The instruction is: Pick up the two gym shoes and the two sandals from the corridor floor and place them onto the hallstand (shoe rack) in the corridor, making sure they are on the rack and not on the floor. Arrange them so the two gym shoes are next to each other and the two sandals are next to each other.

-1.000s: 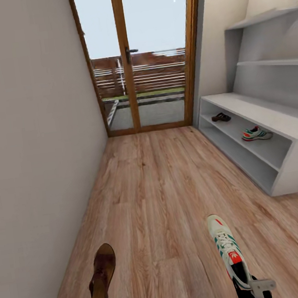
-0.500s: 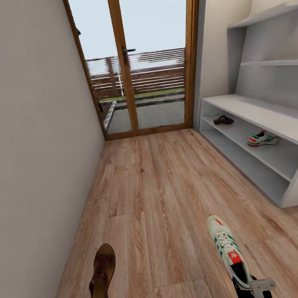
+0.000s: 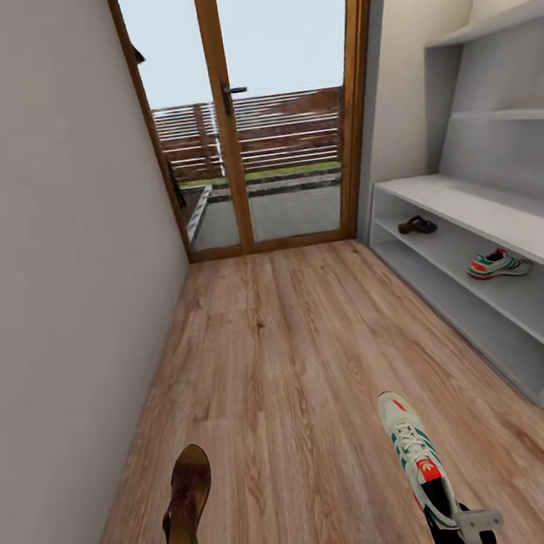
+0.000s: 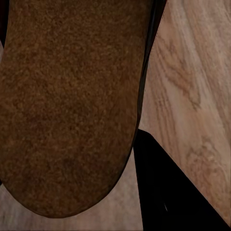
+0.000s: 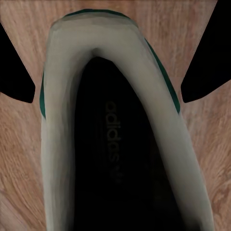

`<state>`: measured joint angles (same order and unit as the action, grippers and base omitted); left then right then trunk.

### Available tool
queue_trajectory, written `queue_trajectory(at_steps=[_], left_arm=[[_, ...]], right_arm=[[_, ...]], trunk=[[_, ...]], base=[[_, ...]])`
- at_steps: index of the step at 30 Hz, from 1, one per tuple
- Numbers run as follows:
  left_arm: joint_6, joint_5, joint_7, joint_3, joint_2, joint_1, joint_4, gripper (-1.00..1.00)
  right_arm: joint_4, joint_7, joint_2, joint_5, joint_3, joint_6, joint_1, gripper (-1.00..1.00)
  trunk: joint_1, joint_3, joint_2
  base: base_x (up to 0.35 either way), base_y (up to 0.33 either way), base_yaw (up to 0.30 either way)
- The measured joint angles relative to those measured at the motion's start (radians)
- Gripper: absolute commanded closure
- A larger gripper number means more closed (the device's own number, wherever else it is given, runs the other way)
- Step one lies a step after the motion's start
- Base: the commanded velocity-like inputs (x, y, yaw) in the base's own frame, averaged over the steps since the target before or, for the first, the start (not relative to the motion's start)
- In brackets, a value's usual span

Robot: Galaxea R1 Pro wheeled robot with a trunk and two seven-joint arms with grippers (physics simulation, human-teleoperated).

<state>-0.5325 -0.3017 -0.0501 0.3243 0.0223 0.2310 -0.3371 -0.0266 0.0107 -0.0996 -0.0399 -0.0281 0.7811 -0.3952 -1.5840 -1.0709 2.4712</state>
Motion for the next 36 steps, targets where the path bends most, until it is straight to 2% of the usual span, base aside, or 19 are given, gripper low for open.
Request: queue_trajectory(at_steps=[36], left_arm=[[0.000, 0.001, 0.001, 0.000, -0.001, 0.000, -0.002, 1.00]], right_arm=[[0.000, 0.000, 0.000, 0.000, 0.000, 0.000, 0.000, 1.00]], trunk=[[0.000, 0.000, 0.000]], base=[[0.340, 0.000, 0.000]])
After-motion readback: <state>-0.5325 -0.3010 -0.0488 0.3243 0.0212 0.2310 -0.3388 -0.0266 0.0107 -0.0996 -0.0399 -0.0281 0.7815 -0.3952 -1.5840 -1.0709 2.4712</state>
